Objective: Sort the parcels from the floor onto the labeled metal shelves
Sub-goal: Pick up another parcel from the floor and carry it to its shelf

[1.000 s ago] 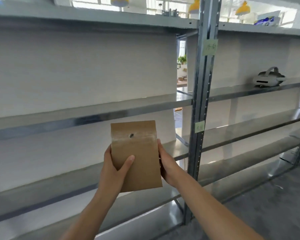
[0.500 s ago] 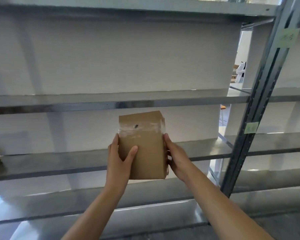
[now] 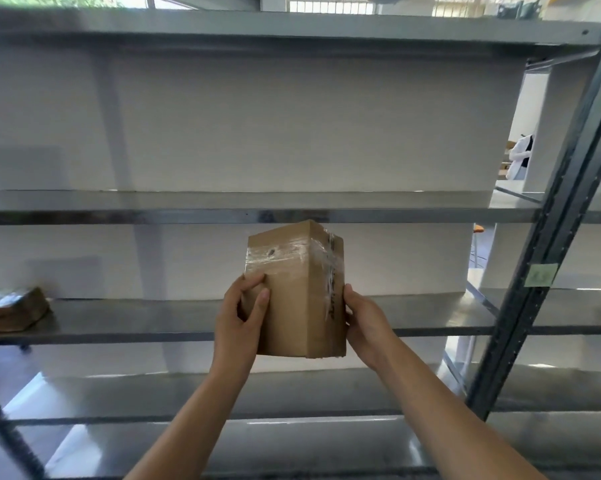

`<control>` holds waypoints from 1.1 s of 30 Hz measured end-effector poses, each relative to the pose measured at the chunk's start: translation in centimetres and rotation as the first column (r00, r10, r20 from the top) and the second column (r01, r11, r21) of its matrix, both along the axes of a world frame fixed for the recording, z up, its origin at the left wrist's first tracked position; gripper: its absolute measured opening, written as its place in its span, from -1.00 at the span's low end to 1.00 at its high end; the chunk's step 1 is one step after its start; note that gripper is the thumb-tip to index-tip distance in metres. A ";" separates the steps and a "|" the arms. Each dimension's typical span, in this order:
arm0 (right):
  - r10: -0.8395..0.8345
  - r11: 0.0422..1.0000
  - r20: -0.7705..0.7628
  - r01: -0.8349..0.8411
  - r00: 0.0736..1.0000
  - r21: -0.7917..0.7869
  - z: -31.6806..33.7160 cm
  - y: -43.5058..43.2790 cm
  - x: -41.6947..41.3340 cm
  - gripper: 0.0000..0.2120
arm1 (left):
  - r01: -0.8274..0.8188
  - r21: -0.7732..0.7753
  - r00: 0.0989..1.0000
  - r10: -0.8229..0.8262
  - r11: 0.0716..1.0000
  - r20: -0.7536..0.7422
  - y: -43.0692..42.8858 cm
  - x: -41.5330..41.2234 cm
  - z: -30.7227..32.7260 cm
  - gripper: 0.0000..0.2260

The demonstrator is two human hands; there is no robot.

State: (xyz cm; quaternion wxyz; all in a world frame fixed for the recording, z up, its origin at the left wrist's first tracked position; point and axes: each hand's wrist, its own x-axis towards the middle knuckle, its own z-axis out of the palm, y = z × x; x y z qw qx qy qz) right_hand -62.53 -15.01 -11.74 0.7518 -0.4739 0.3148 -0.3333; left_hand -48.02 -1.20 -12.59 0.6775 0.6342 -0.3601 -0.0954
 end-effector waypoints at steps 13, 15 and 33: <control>0.186 0.976 0.162 -0.201 0.969 0.082 0.2 -0.8 0.0 -0.49 | 0.203 -0.015 0.975 -0.203 0.979 -0.095 -0.8 0.7 -0.8 -0.59; 0.176 0.981 0.167 -0.187 0.970 0.052 -0.2 -1.0 0.4 -0.59 | 0.192 -0.024 0.976 -0.193 0.981 -0.099 -0.8 0.9 -0.8 -0.58; 0.174 0.981 0.080 -0.166 0.981 -0.098 0.6 0.4 4.0 -0.88 | 0.182 0.043 0.961 -0.168 0.982 -0.221 0.6 5.4 -1.5 -0.69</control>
